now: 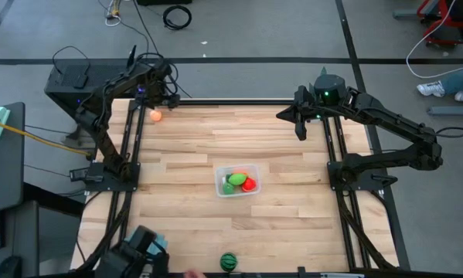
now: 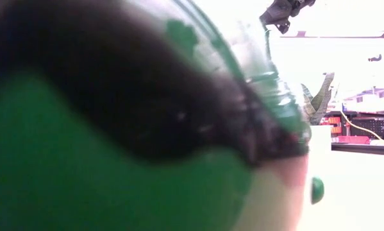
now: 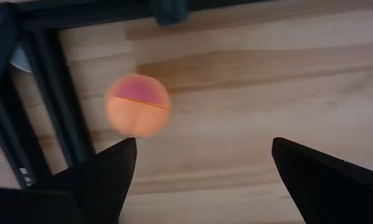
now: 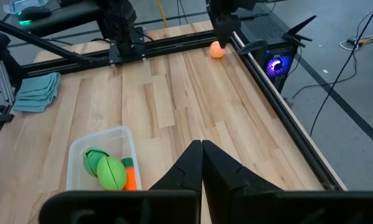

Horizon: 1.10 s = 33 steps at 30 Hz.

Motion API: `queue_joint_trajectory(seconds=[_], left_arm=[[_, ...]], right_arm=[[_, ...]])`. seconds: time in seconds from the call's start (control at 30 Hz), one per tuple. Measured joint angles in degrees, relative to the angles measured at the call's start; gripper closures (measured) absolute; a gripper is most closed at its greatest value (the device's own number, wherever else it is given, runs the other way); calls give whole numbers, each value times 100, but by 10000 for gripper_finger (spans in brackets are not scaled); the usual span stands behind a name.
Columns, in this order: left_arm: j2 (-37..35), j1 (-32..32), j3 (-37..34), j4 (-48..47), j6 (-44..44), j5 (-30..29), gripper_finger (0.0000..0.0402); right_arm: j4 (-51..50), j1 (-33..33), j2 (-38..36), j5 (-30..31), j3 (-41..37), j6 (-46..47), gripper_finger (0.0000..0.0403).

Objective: Pick and placing Produce into tupperware
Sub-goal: Put the pink peach into the transparent bin

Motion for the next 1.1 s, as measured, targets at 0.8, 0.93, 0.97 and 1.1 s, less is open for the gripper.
queue_joint_trajectory(seconds=[0.8,0.93,0.97,1.1], left_arm=[[926,332,26,124,72,-357,19],[926,359,26,157,59,-366,19],[926,360,26,181,22,-360,19],[926,341,26,246,142,-10,22]], right_arm=[[2,0,-2,0,0,0,389],[0,0,-2,0,0,0,389],[0,0,-2,0,0,0,389],[0,0,-1,0,0,0,389]])
